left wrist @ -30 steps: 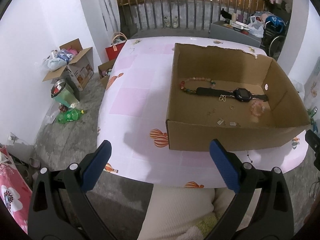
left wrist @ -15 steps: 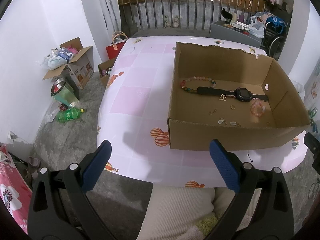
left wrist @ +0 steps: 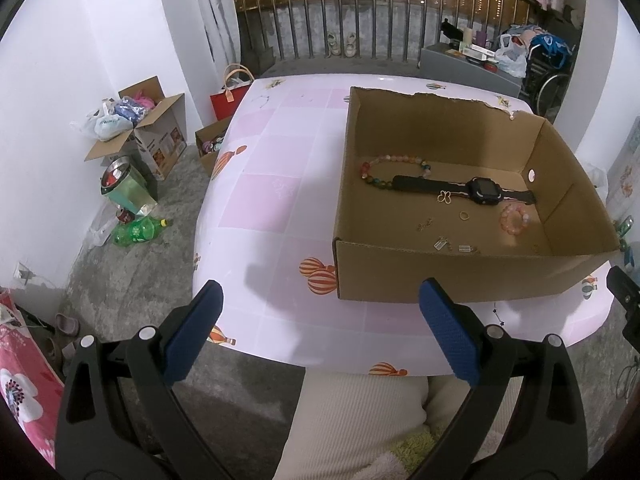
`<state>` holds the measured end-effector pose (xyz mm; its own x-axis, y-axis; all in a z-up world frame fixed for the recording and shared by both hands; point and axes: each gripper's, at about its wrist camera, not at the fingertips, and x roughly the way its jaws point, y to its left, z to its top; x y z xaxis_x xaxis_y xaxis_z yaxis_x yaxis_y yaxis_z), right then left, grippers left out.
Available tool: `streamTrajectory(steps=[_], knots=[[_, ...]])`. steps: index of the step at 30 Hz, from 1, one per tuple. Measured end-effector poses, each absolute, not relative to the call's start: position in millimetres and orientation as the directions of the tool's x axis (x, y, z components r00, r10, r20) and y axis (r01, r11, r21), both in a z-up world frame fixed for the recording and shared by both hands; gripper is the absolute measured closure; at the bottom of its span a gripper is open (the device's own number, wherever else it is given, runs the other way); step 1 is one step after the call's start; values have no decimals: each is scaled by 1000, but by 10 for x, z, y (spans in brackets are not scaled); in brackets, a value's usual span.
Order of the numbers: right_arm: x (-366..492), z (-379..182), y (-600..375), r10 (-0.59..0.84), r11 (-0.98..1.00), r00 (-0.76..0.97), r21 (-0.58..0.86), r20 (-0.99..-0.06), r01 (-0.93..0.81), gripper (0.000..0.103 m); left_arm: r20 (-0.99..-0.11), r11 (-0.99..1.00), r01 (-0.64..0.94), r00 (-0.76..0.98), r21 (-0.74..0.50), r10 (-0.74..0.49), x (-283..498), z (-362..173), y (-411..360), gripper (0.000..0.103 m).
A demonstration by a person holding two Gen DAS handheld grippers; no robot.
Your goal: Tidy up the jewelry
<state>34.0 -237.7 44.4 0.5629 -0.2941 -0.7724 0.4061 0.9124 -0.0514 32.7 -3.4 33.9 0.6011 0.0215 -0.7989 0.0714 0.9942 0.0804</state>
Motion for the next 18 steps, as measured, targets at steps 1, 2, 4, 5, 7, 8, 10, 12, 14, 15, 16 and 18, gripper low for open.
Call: streamTrajectory(steps=[1,2,4,5,7,8,10,12,14,15,16,18], knots=[[341,454,-2374,-295,912,563,-52,-772,406,7,-799,994,71,601,80,21,327,337,-33,8],[341,456,-2368,-295,912,562,-52,-773,407,7,-799,994,71,601,79,21,327,338,-33,8],[339,456,-2368,-295,912,562,-53,-773,407,7,-798,994,71,603,79,20,327,339,-31,8],[336,459,-2368,-296,912,563,-53,-772,407,6,-798,994,71,603,80,21,327,339,-30,8],[342,456,-2368,-296,912,563,-53,-772,406,6,-798,994,73,603,78,18,328,339,-36,8],[341,456,-2366,-296,912,563,-53,-772,406,6,-797,994,75,603,78,17,327,341,-42,8],[338,465,-2371,-296,913,564,-54,-771,405,6,-797,994,77,604,77,15,328,342,-42,8],[334,468,-2376,-296,913,562,-56,-772,405,6,-796,994,77,605,76,14,324,346,-42,8],[333,470,-2371,-297,912,564,-54,-771,406,6,-795,994,76,606,76,14,319,348,-46,8],[334,470,-2371,-298,912,564,-55,-770,407,6,-796,994,77,605,76,14,325,345,-39,8],[337,467,-2368,-297,912,564,-55,-771,406,6,-795,994,78,606,75,13,326,349,-40,8],[340,466,-2369,-297,912,564,-55,-771,405,7,-795,994,78,606,75,12,328,352,-44,8]])
